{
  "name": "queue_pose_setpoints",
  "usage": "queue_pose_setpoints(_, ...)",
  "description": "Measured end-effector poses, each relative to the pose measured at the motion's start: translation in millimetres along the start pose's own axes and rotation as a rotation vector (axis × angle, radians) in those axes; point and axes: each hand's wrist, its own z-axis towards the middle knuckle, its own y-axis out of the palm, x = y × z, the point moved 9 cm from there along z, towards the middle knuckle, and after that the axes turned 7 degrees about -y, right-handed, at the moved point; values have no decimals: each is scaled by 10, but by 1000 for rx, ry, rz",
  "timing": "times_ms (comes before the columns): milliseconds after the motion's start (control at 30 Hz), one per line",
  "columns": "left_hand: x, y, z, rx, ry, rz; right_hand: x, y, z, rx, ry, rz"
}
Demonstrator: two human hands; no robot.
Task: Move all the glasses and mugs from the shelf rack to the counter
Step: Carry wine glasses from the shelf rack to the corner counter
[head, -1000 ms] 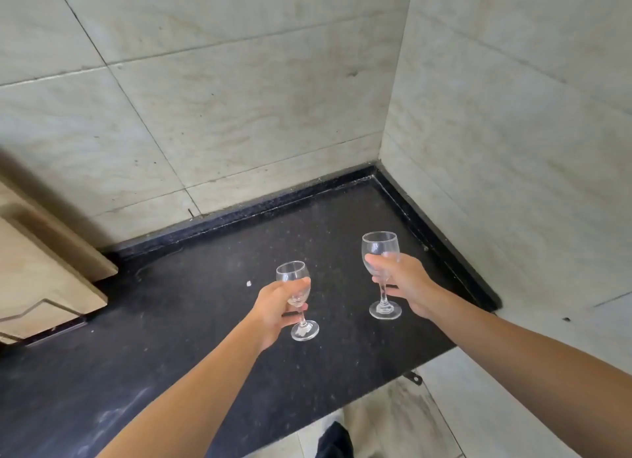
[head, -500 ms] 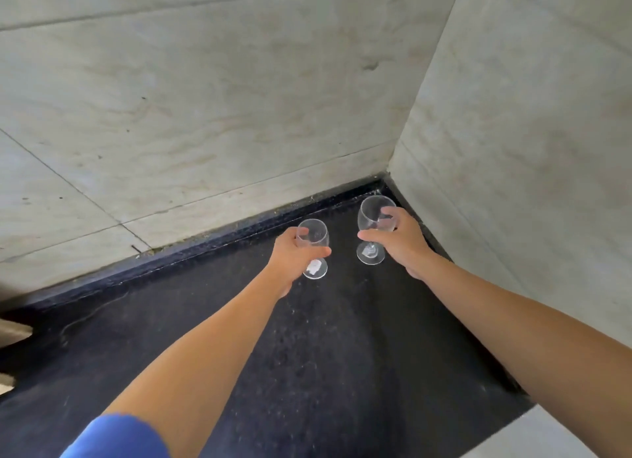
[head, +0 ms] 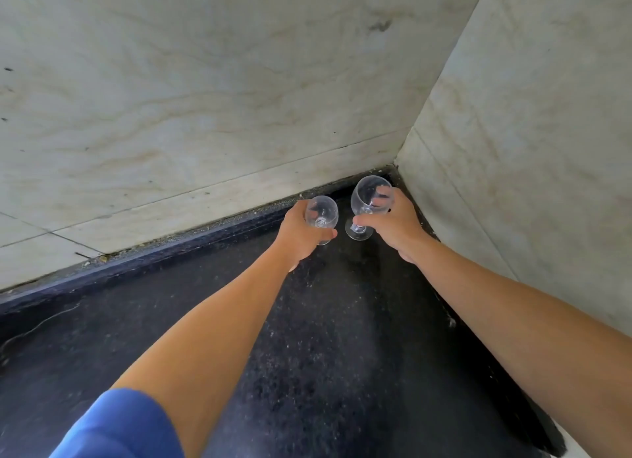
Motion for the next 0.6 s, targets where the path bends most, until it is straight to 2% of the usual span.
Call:
queue_pose_setpoints(133, 11, 26, 62, 2, 12, 10, 72, -4, 35, -31, -16, -51)
queue_pose_setpoints(233, -123, 10, 20, -5, -54, 24, 293, -21, -113, -33, 94, -74)
queue_pose_setpoints(300, -291, -99, -105, 54, -123, 54, 423, -36, -304, -34, 154, -176)
queue_pose_setpoints(367, -478, -232, -304, 101, -173, 101, 461, 46, -512, -111, 150, -332)
queue_pose_setpoints(467, -806, -440, -719, 133, -238, 178, 327, 358, -809, -295, 28, -506)
queue_pose_setpoints(600, -1291, -798, -1407, 230, -290, 289, -68, 949, -1142, -551, -286, -738)
